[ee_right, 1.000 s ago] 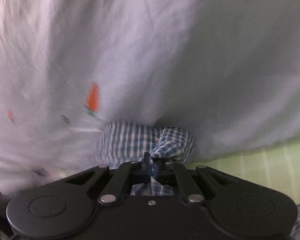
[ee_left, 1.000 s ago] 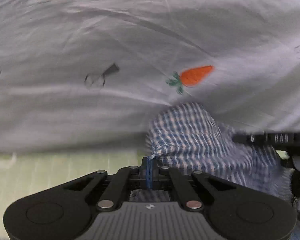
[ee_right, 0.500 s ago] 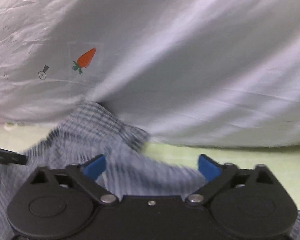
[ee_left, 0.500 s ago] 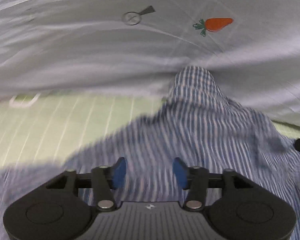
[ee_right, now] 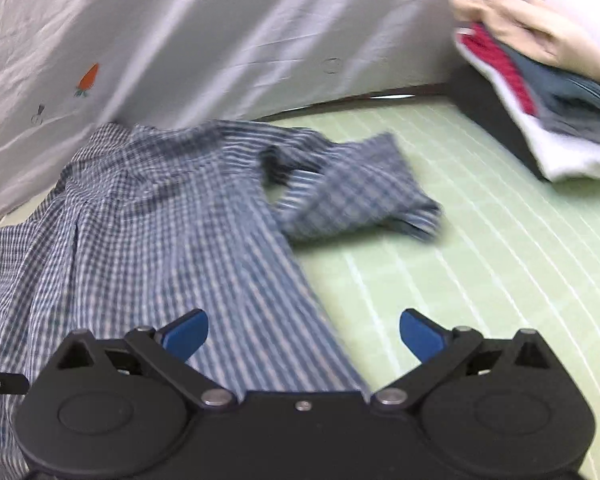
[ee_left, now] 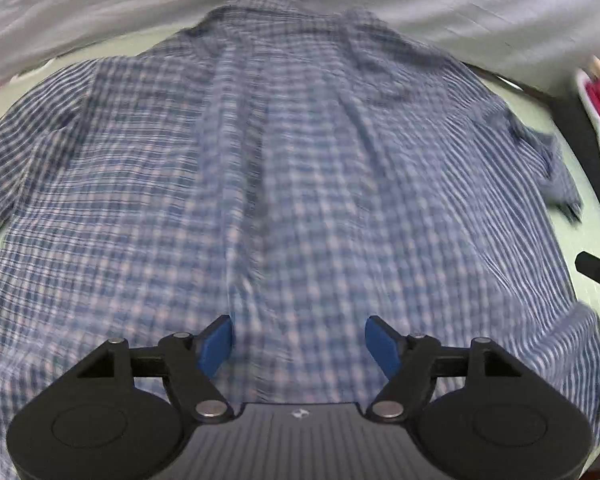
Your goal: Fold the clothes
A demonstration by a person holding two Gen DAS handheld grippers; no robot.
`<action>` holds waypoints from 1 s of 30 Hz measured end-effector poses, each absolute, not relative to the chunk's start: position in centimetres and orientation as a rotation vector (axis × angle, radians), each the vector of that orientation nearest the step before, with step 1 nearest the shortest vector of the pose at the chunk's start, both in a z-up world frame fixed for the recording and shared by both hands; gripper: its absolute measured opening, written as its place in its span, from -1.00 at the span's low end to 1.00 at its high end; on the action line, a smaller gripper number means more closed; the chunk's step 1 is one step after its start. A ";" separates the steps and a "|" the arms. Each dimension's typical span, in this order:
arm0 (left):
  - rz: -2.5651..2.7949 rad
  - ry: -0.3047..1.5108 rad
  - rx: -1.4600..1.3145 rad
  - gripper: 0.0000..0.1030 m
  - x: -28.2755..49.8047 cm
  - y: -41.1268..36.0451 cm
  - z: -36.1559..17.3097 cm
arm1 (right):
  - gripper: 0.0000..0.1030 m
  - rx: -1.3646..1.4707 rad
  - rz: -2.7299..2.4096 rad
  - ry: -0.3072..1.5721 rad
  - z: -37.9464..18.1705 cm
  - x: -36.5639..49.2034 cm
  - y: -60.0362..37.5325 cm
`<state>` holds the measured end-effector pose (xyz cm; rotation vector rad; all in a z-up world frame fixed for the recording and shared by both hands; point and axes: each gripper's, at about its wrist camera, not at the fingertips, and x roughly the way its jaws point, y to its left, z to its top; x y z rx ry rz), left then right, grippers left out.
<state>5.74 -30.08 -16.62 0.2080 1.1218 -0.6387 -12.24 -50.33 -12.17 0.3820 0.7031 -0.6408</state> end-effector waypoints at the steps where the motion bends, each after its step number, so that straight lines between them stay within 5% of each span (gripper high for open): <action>1: -0.635 1.124 0.191 0.42 5.2 -30.5 -16.6 | 1.00 0.391 -0.645 0.702 -12.4 -13.0 -50.7; 14: -0.443 1.143 0.087 0.43 -1.8 -35.0 -17.4 | 1.00 0.410 -0.494 0.723 -12.9 -15.3 -59.5; 21: -0.377 1.163 0.104 1.00 -1.6 -36.0 -18.3 | 0.96 0.572 -0.500 0.708 -12.9 -10.6 -61.7; 30: -0.395 1.164 0.282 1.00 -0.6 -38.6 -18.9 | 0.55 0.895 -0.448 0.701 -15.4 -6.1 -62.8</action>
